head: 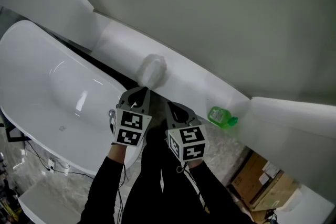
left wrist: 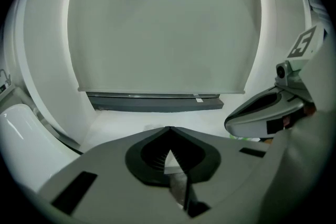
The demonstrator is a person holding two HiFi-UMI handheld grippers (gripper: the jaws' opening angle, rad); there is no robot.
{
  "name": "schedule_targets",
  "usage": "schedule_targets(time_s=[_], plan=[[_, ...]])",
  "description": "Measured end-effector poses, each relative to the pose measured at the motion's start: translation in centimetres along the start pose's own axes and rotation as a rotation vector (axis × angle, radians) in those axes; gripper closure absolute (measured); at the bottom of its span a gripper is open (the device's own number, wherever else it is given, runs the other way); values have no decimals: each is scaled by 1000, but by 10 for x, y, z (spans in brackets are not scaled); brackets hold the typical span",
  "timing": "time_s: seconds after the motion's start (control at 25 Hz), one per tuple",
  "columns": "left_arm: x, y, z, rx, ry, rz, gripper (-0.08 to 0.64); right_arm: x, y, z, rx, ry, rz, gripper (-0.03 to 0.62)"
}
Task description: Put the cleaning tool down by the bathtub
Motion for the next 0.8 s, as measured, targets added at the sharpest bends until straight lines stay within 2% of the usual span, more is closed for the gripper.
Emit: schedule_targets(time_s=[0.4, 0.8], plan=[[-26, 5, -4, -51, 21, -17, 552, -9, -6, -11, -38, 18, 8, 592], [-37, 6, -5, -55, 32, -27, 552, -12, -14, -6, -50, 13, 0, 592]])
Point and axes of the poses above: the fingertips, and each gripper's own axes: x forward along the fingers, y to its right, z out of its underside, the point moved 3 cm from there along -x, backward along the fingers, and after that the axes turned 3 degrees about z, right-handed, at the moved point
